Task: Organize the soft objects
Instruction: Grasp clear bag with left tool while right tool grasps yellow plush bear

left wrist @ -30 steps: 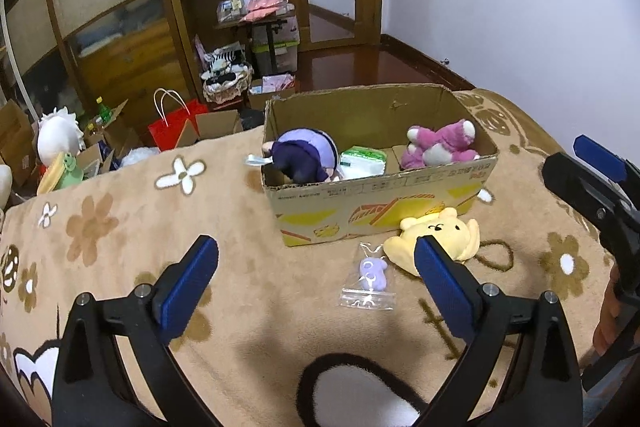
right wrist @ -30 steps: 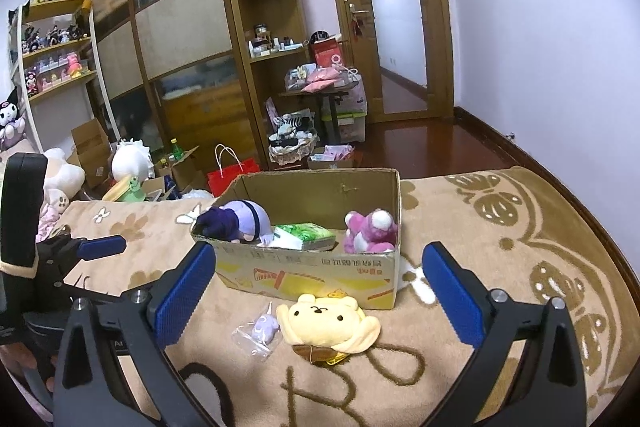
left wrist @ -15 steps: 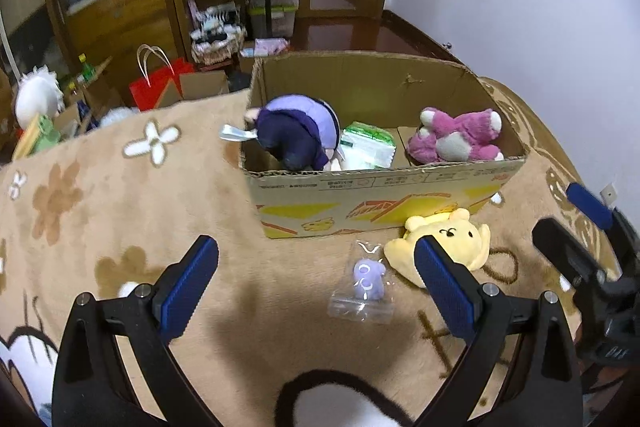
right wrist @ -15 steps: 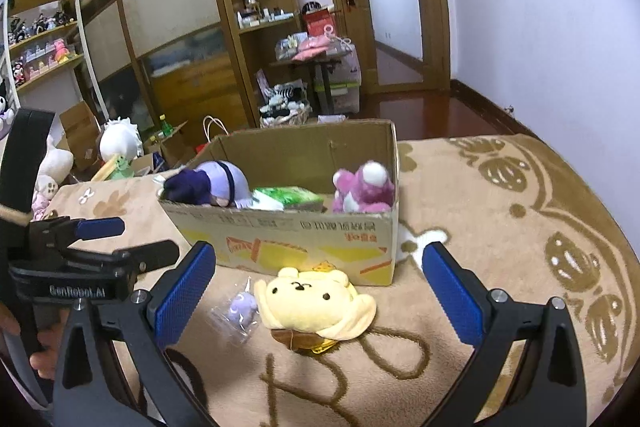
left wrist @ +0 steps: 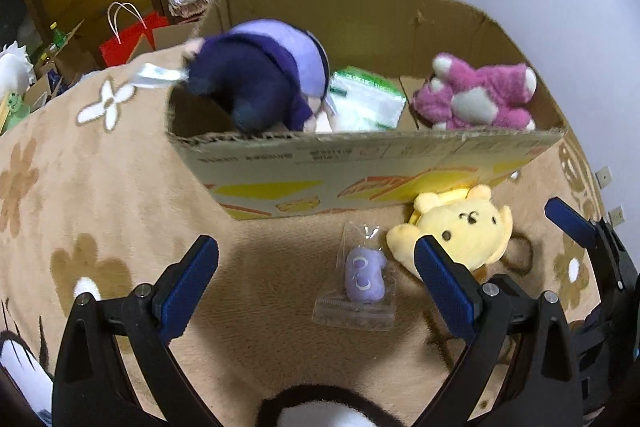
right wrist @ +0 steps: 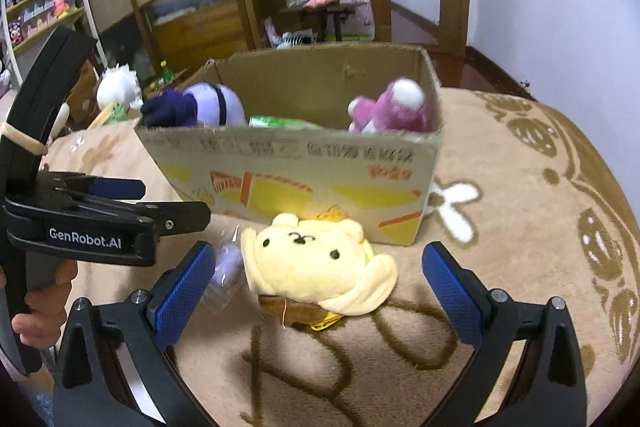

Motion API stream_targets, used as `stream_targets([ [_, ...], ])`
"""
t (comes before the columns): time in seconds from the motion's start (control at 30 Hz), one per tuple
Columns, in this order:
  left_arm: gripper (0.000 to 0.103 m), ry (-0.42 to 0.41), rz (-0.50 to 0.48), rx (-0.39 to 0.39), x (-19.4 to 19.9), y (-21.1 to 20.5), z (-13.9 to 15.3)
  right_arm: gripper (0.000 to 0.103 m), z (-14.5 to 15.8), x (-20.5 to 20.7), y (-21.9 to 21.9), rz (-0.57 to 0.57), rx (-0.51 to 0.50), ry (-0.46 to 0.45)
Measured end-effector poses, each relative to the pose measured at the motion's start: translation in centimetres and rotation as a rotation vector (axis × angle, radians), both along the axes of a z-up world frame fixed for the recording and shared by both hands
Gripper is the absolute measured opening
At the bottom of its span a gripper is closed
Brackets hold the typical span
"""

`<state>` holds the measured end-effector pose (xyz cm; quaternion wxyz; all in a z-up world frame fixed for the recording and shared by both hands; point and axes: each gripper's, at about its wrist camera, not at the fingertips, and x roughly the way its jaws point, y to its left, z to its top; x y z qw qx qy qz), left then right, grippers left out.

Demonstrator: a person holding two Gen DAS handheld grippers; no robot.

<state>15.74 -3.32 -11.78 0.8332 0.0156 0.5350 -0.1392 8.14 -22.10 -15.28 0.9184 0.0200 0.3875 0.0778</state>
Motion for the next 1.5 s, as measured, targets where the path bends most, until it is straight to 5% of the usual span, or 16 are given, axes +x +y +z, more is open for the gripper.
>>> stream_targets([
  [0.43,0.098,0.098,-0.048,0.057,1.3,-1.4,-2.8,0.103,-3.5,2.1,0.8,0.015,-0.022,0.124],
  [1.27,0.098,0.153,-0.069,0.060,3.4,-2.0,-5.4,0.103,-5.5,2.9,2.0,0.025,-0.104,0.148],
  [1.5,0.098,0.149,-0.074,0.062,3.0,-1.5,-6.1,0.090,-5.2,2.4,2.3,0.061,-0.096,0.149],
])
